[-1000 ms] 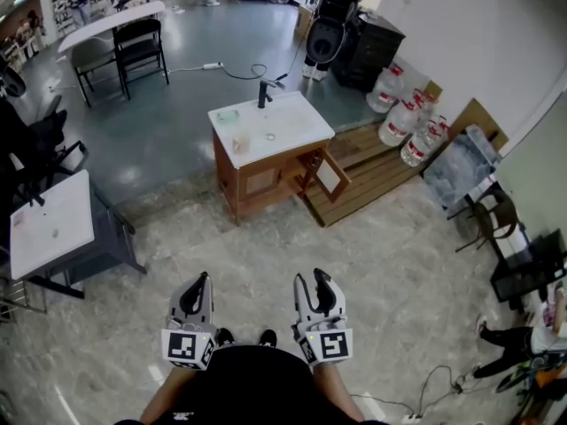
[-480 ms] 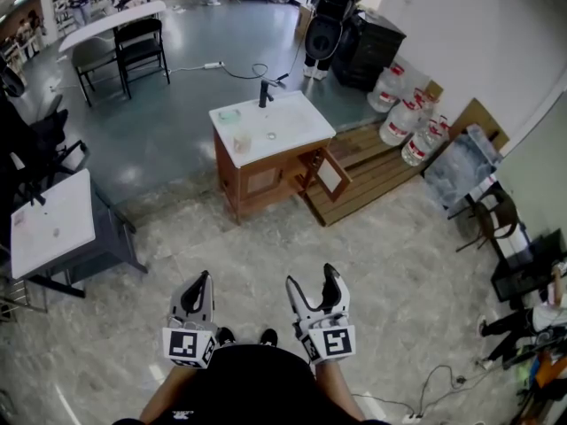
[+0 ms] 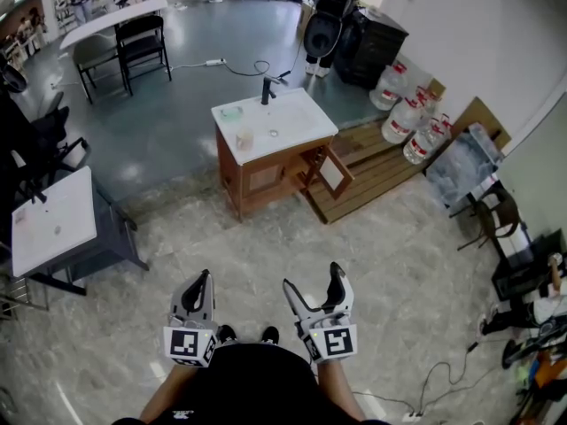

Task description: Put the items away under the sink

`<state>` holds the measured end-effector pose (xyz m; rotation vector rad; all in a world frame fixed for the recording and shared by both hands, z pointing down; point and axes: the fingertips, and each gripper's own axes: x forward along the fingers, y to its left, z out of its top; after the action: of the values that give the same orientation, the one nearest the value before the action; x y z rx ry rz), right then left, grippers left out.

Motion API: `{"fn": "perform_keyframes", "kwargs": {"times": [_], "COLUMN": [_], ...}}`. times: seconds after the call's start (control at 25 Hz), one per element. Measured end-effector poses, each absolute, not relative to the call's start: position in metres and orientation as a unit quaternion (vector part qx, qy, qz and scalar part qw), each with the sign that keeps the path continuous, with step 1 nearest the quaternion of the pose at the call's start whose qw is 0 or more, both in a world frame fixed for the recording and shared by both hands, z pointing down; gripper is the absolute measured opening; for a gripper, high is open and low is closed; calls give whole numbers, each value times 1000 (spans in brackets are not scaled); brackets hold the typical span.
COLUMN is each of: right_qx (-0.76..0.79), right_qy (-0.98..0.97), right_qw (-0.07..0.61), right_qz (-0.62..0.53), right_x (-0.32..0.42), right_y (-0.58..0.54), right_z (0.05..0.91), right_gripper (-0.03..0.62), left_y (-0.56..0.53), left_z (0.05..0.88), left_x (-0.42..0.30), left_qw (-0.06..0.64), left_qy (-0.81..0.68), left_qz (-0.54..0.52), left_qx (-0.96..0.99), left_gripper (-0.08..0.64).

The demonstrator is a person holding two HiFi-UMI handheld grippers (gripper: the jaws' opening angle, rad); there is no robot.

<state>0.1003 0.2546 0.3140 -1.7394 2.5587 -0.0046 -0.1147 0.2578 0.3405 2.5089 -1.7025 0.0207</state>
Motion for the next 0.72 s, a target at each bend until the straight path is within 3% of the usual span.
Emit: {"fn": "perform_keyframes", "kwargs": {"times": [0.72], "right_qx": [-582], "right_qy": [813], "right_qw": [24], "right_qz": [-6], "right_x": [42], "right_y": [260], "right_z": [311], "right_gripper": [449], "left_y": [258], "left_z": [341], "left_x": [-185], "left_qw": [57], "left_qy": [-555], "left_qz": [0], "left_qx": [830], "left_gripper": [5]}}
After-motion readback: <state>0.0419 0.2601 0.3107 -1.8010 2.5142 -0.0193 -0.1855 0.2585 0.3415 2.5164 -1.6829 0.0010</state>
